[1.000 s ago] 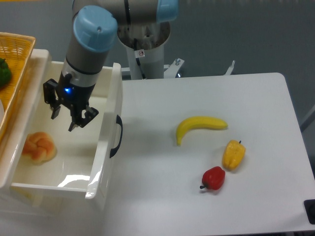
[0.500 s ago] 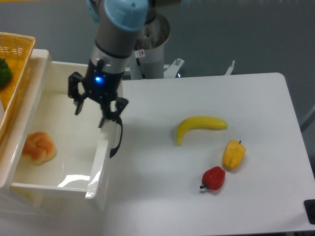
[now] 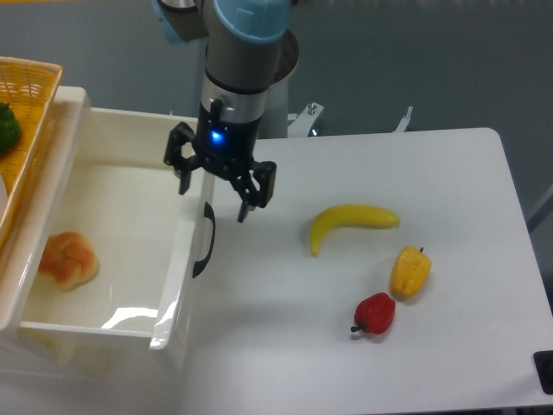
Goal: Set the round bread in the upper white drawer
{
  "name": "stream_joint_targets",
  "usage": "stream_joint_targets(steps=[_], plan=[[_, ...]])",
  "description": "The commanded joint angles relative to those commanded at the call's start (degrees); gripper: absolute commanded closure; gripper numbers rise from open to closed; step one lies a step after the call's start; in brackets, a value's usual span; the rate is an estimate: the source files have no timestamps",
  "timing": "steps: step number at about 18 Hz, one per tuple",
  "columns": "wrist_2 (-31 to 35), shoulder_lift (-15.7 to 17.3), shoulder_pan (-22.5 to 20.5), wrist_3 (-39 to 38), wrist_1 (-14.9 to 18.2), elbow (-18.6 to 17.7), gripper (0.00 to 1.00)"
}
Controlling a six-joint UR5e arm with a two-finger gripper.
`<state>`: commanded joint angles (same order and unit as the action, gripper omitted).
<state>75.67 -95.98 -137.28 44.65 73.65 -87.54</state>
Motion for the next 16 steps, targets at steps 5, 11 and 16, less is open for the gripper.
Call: stream_joint_targets(steps=[5, 11, 16], plan=[[7.9, -0.7, -1.3, 6.0, -0.1, -0.1, 0.00], [12.7, -2.6, -3.6, 11.8, -0.1, -0.3, 0.00], [12.5, -4.7, -5.5, 11.8, -1.7, -0.3, 0.00]])
